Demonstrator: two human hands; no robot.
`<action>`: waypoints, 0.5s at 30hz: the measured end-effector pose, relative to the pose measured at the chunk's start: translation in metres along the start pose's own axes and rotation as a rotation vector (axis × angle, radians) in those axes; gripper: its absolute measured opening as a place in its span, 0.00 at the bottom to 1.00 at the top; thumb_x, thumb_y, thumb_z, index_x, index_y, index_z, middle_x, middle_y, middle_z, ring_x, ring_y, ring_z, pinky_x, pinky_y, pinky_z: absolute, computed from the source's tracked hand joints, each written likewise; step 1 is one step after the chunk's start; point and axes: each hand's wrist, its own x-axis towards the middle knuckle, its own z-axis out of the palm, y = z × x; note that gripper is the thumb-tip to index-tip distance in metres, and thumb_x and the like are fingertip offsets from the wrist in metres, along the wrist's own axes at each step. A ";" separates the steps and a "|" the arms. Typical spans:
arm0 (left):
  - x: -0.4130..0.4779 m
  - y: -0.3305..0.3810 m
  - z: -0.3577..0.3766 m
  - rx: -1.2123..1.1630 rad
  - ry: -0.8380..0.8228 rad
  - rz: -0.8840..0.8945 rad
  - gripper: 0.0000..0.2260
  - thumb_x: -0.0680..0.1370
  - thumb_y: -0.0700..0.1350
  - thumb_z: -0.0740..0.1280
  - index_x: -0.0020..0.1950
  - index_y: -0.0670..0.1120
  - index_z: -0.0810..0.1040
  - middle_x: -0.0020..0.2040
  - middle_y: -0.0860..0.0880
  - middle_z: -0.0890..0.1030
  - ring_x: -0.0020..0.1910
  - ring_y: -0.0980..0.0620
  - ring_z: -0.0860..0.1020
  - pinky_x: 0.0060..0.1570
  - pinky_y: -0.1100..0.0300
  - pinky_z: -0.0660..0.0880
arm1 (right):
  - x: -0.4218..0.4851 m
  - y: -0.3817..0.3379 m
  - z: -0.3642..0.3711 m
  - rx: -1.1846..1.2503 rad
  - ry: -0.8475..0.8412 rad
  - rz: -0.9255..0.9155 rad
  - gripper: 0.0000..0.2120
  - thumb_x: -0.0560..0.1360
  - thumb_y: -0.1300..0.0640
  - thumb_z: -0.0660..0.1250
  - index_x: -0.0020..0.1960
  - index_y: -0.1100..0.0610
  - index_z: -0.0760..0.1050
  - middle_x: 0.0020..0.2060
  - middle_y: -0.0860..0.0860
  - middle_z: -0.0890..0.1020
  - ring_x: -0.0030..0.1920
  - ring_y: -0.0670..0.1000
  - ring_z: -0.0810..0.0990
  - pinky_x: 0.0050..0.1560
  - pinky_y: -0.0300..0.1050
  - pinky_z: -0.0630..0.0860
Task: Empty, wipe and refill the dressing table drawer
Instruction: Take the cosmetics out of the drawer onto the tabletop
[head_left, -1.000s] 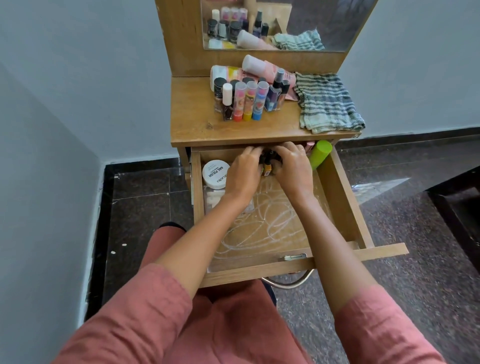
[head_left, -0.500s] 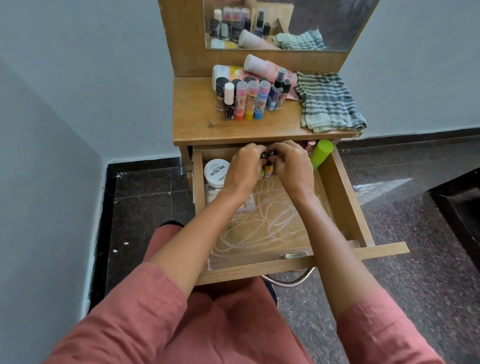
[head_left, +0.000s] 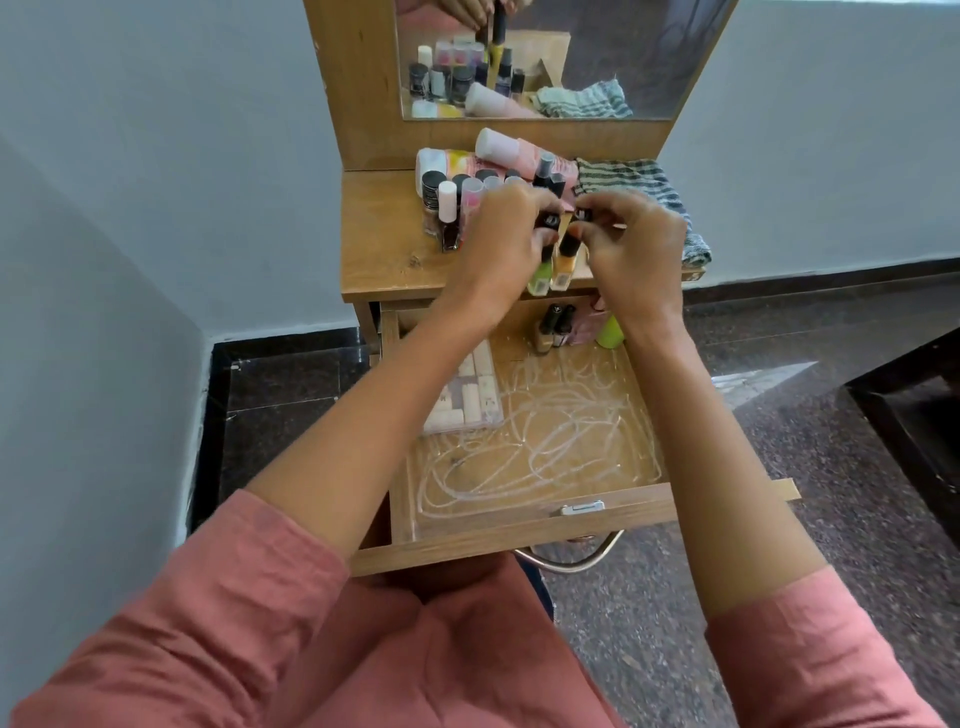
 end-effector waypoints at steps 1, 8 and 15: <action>0.006 0.000 -0.002 0.022 0.009 0.008 0.12 0.74 0.37 0.67 0.57 0.42 0.79 0.56 0.43 0.79 0.55 0.49 0.77 0.52 0.65 0.70 | 0.005 0.000 0.001 0.004 0.007 -0.003 0.11 0.70 0.67 0.68 0.52 0.63 0.80 0.47 0.56 0.82 0.44 0.45 0.77 0.44 0.18 0.67; 0.033 -0.010 0.001 0.130 0.010 0.051 0.10 0.75 0.35 0.65 0.55 0.41 0.79 0.55 0.43 0.78 0.52 0.49 0.77 0.50 0.61 0.73 | 0.027 0.007 0.015 -0.022 -0.039 -0.013 0.11 0.70 0.68 0.67 0.52 0.63 0.79 0.47 0.58 0.81 0.44 0.45 0.74 0.43 0.20 0.68; 0.038 -0.013 0.008 0.182 -0.001 0.038 0.11 0.76 0.36 0.63 0.57 0.42 0.78 0.57 0.43 0.76 0.53 0.49 0.77 0.50 0.62 0.72 | 0.035 0.015 0.023 -0.022 -0.047 -0.004 0.11 0.70 0.68 0.67 0.52 0.63 0.80 0.47 0.58 0.81 0.43 0.45 0.74 0.42 0.19 0.66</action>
